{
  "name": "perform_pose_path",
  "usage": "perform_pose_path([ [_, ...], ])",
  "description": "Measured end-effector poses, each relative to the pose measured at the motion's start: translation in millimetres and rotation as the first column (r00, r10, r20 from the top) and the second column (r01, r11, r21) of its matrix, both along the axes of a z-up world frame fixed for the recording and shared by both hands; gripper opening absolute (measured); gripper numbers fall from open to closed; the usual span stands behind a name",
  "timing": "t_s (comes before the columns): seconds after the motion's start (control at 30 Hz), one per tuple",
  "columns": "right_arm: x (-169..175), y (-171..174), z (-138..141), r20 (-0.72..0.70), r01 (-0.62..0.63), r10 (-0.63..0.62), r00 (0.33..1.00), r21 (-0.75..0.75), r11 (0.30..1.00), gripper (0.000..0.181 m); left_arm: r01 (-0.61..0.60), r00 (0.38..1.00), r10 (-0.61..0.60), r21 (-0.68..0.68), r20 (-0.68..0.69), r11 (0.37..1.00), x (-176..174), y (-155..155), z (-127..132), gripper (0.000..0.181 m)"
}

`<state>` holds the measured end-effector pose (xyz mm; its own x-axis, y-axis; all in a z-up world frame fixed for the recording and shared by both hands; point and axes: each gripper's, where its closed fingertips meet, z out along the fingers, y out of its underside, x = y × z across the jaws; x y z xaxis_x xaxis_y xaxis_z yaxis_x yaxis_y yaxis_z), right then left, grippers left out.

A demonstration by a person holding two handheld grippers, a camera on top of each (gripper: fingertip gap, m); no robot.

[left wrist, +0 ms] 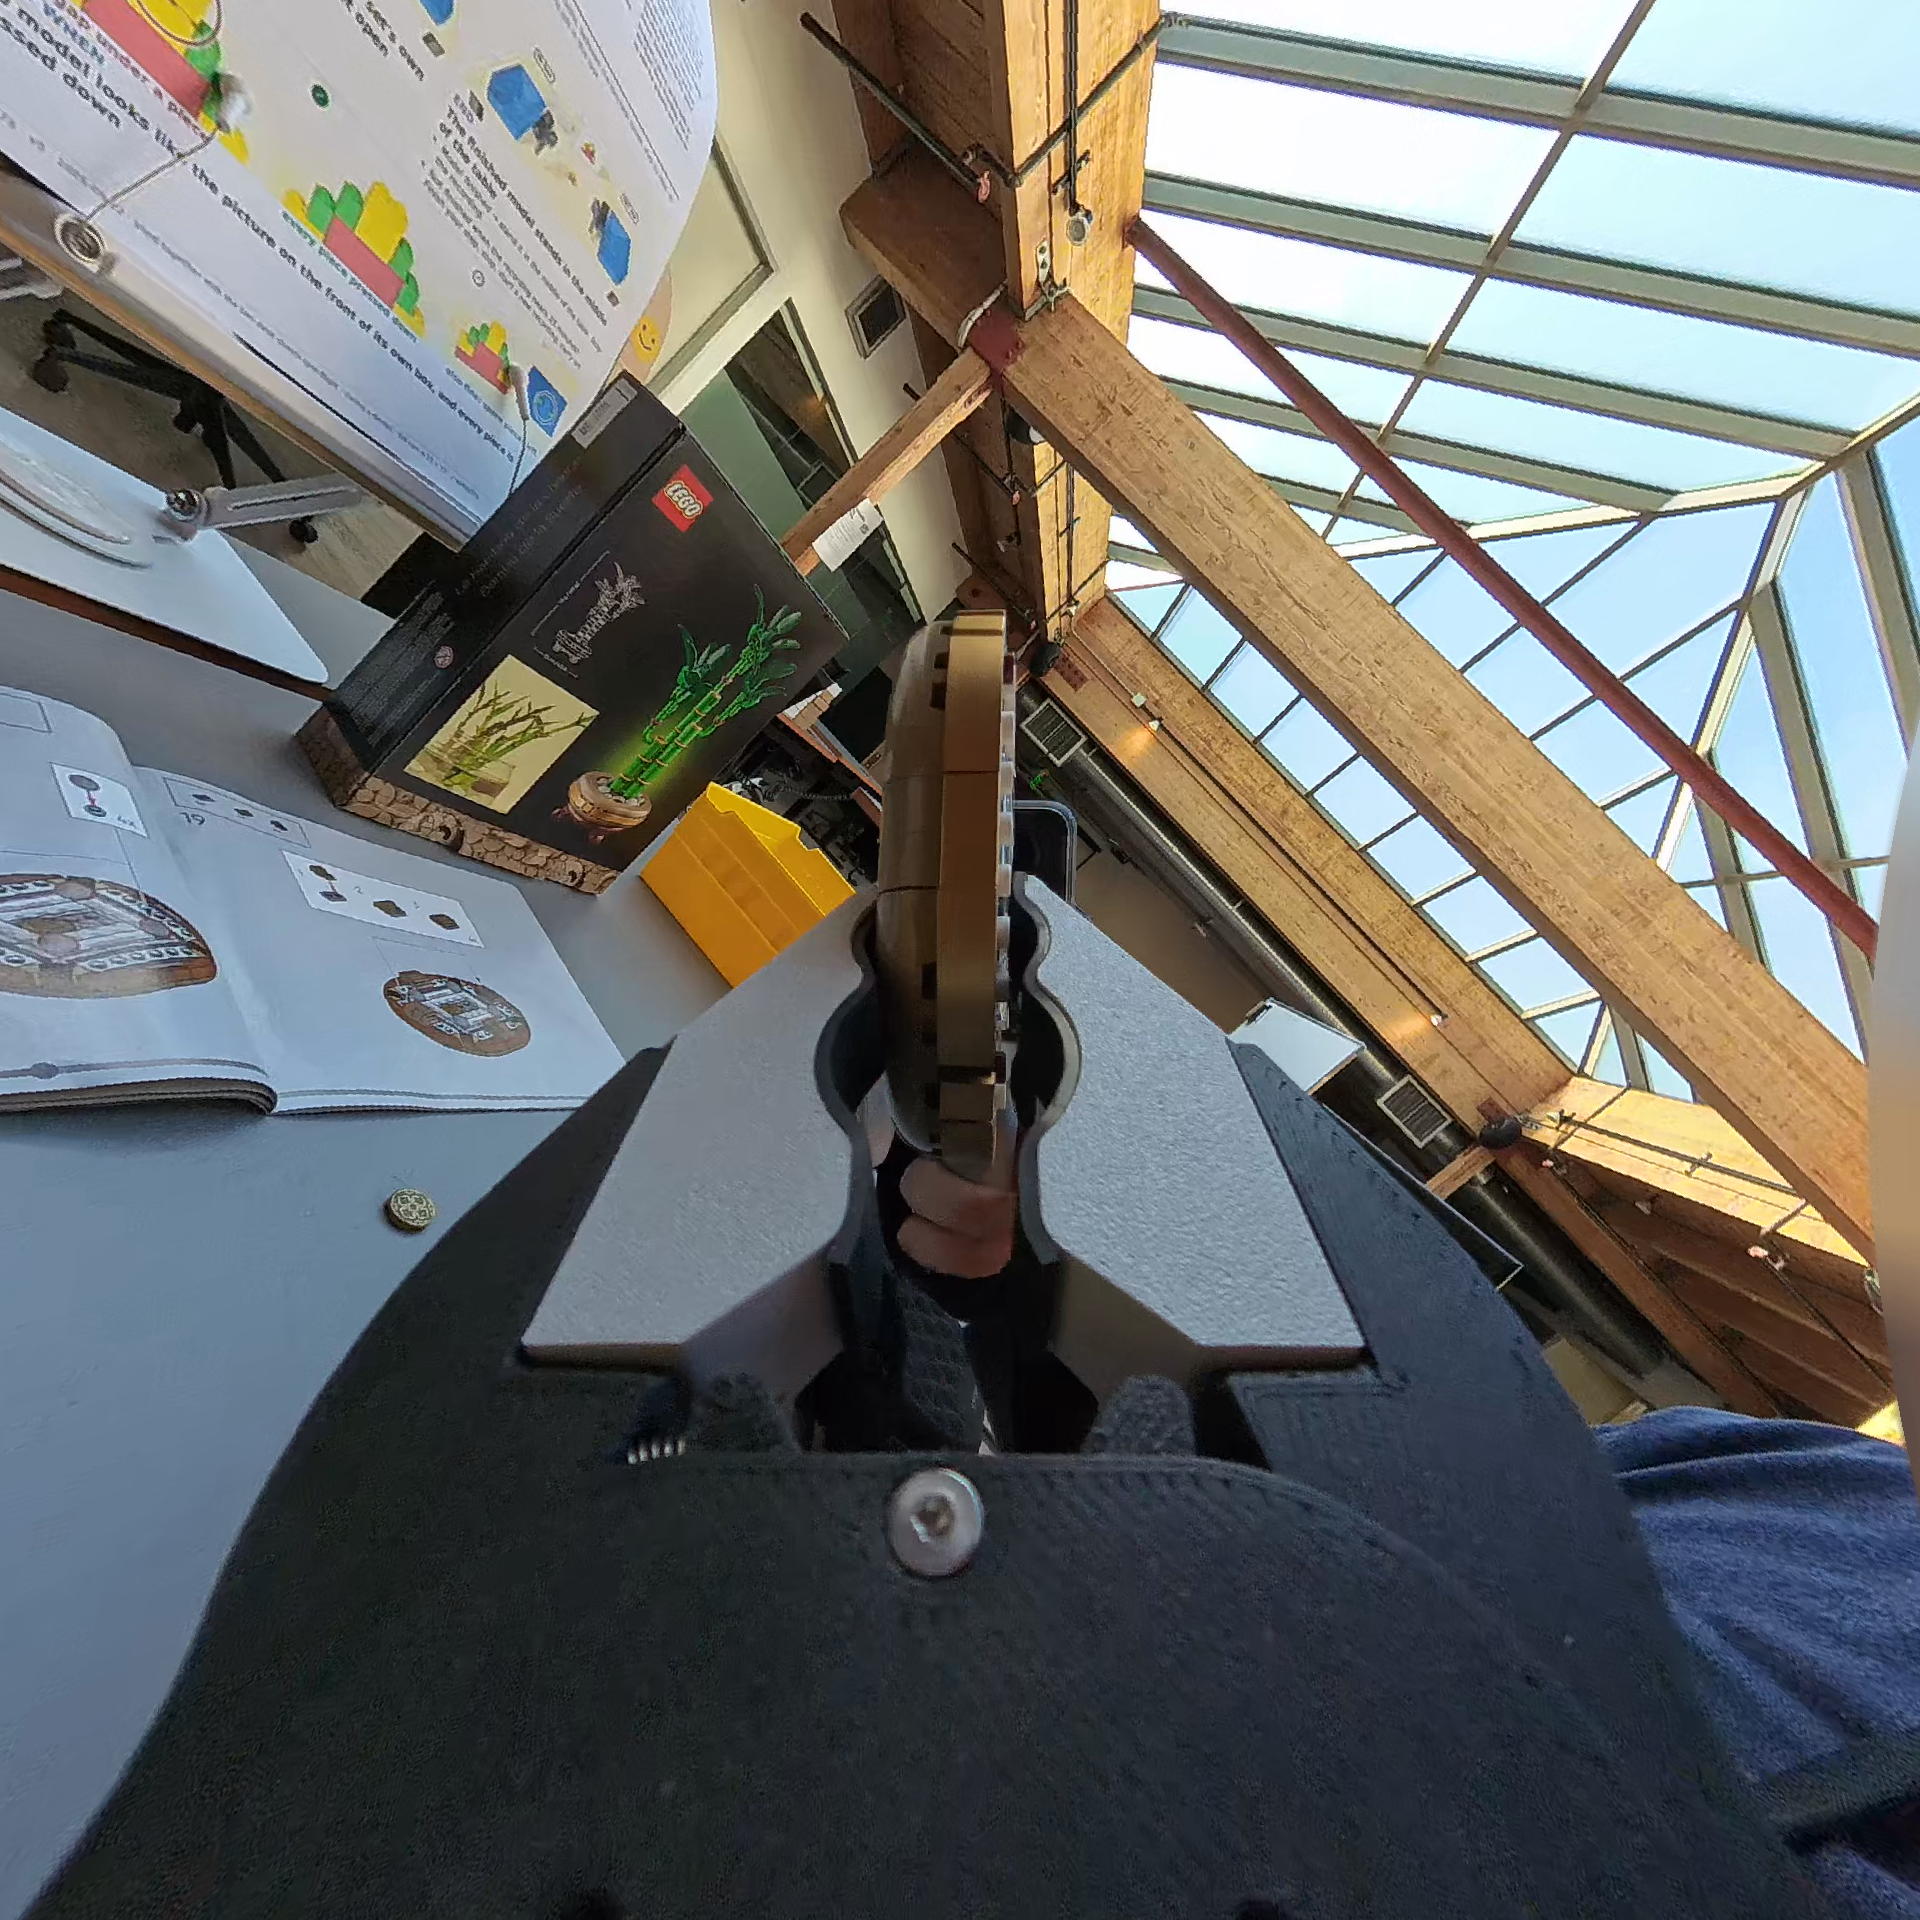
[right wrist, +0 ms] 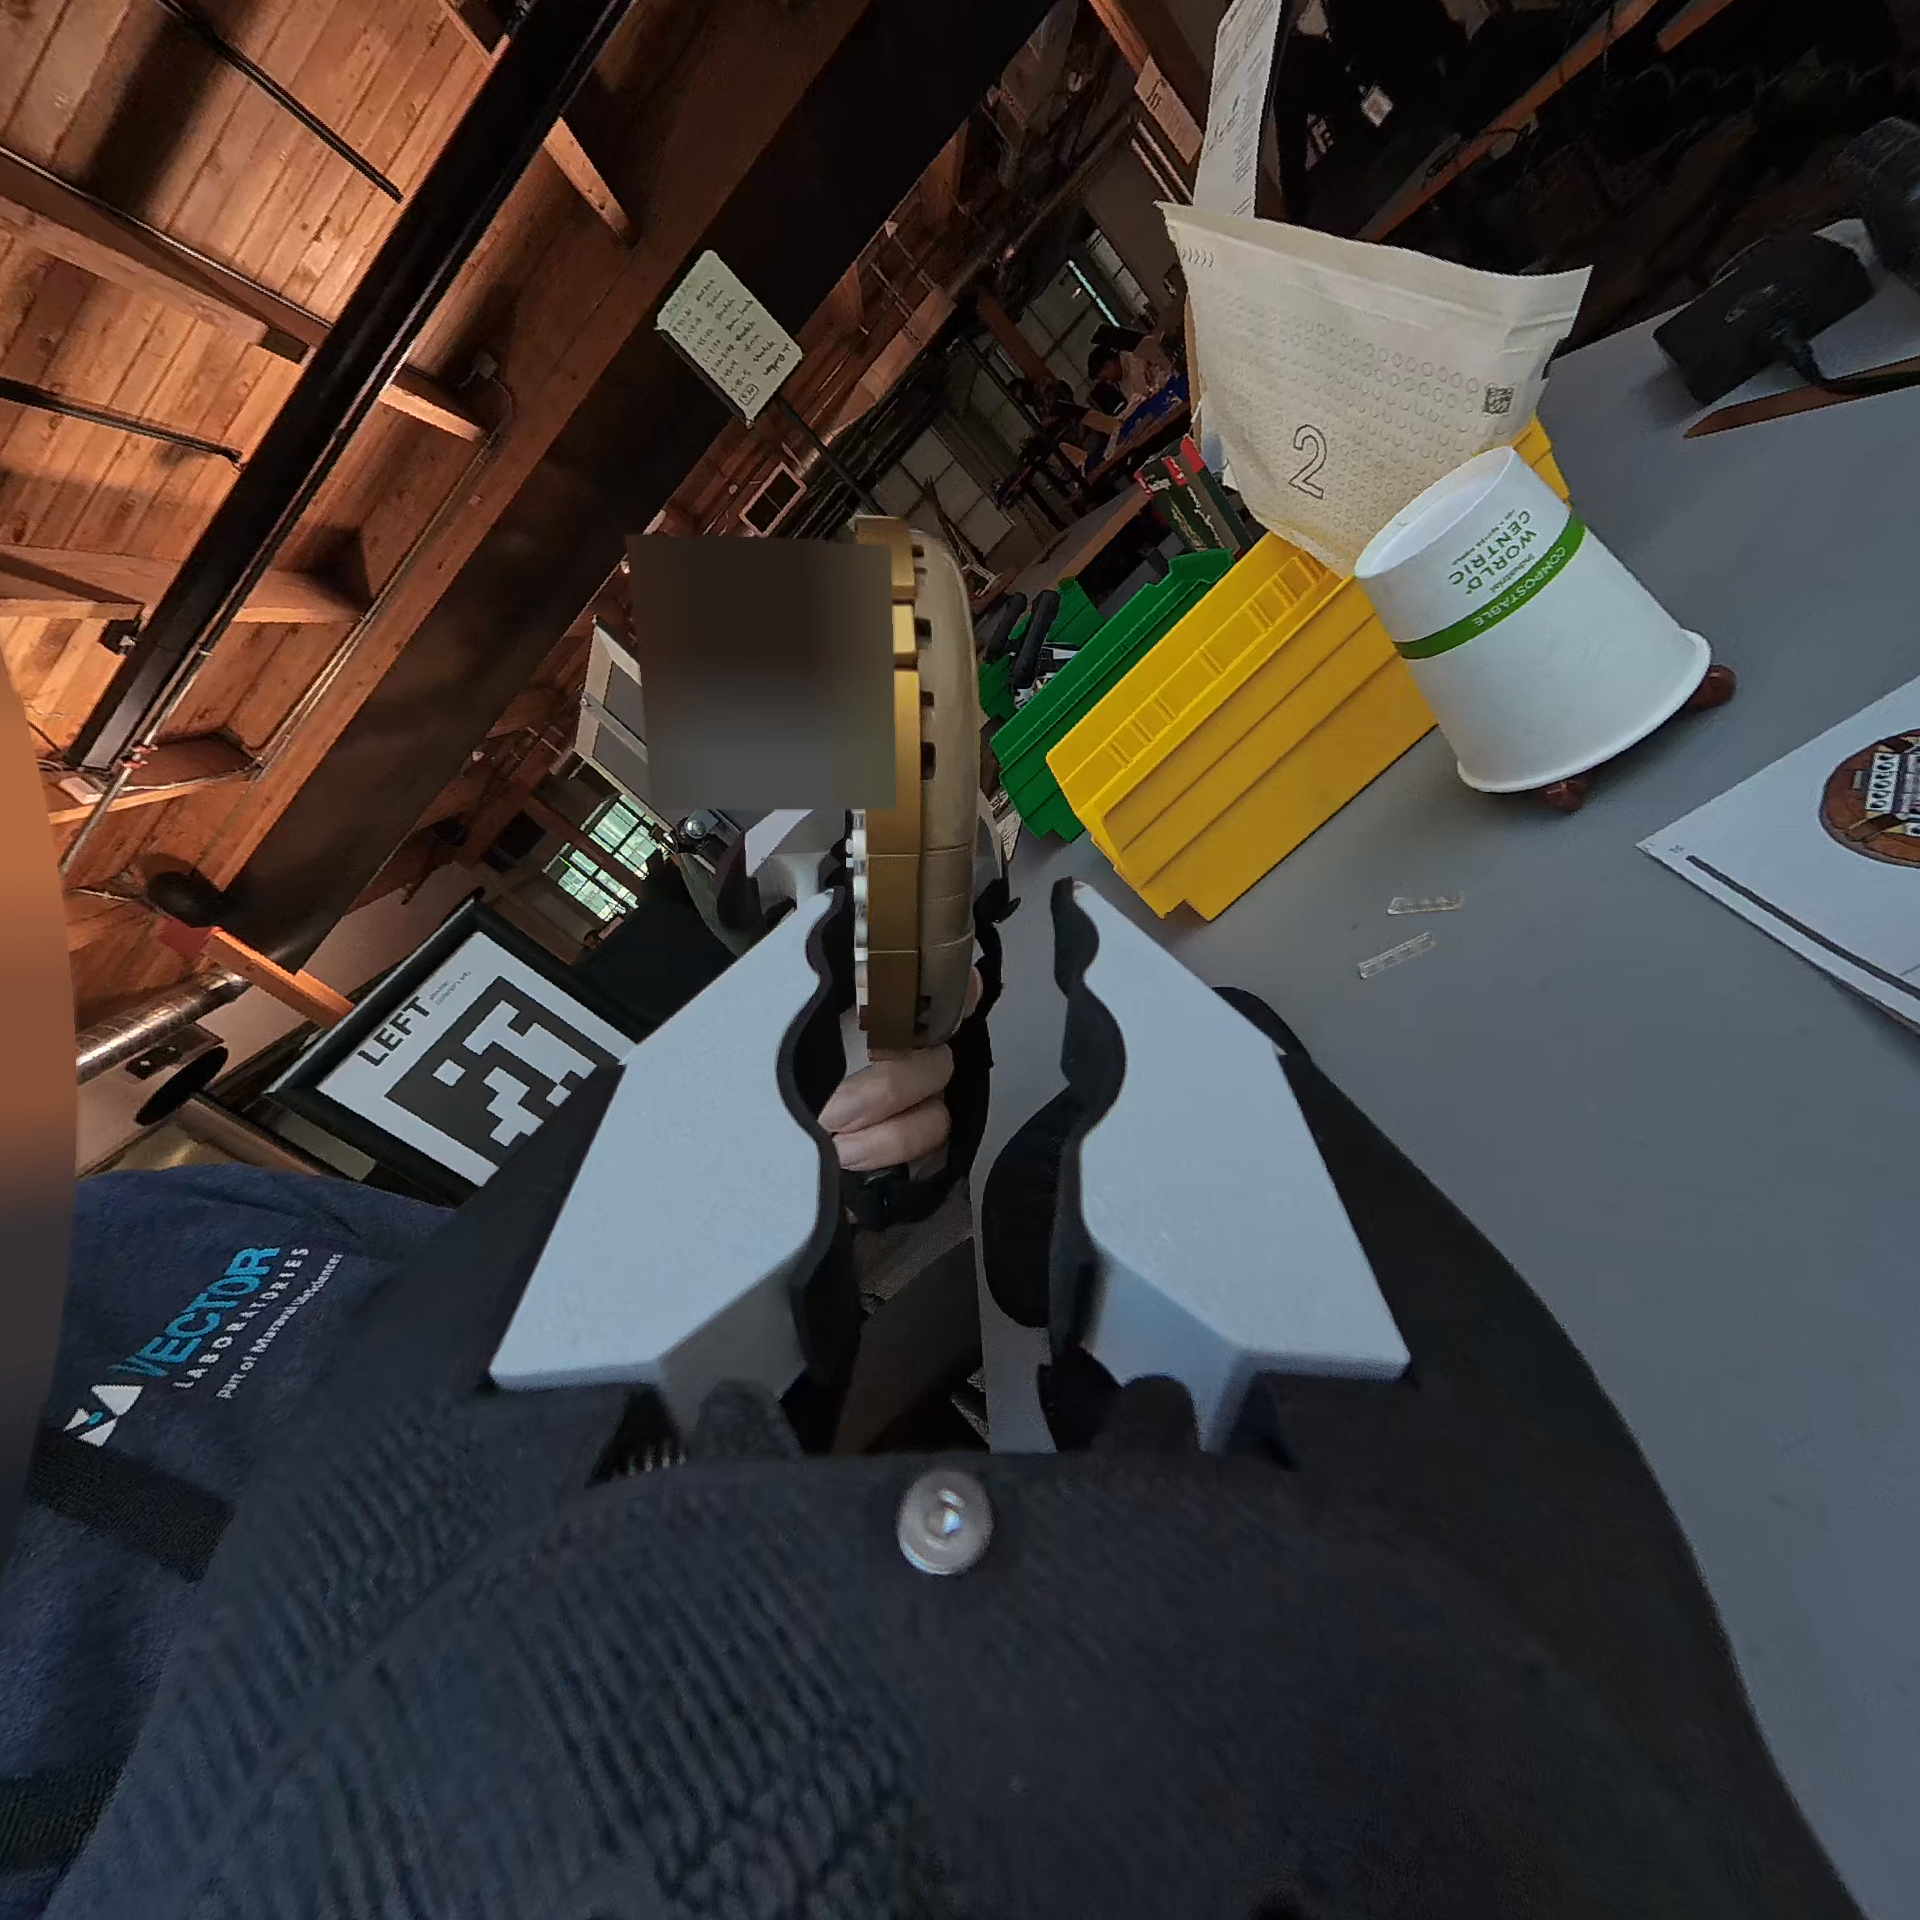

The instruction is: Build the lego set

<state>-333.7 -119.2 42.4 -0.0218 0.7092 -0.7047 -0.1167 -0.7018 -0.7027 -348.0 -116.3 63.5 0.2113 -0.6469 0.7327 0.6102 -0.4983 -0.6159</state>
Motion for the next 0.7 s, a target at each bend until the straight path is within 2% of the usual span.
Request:
perform_pose_path([
  [0.17,-1.7,-6.5,6.4,-0.051,-0.048,0.047,0.998,-0.008,0.999,0.021,0.002,1.0,-0.002,0.006,-0.012,1.0,0.9,0.2,1.1,0.018],
  [0.47,-1.7,-6.2,2.3,-0.055,-0.061,0.06,0.997,-0.024,0.998,0.019,0.018,1.0,-0.018,-0.004,-0.022,1.0,1.2,-0.3,-3.5,0.018],
  [0.5,-0.6,-7.1,4.7,-0.06,-0.085,0.084,0.995,-0.017,0.996,0.027,0.023,0.999,-0.023,-0.002,-0.029,1.0,1.5,-0.7,-3.5,0.018],
  [0.57,4.2,1.7,11.1,-0.049,-0.085,0.085,0.995,-0.003,0.996,0.062,0.053,0.997,-0.053,-0.006,-0.061,0.999,4.7,-2.7,-5.5,0.018],
  [0.7,11.8,4.4,18.7,0.094,-0.179,0.167,0.981,0.137,0.974,0.048,0.103,0.987,-0.105,-0.024,-0.118,0.994,9.9,-6.2,-10.1,0.018],
])
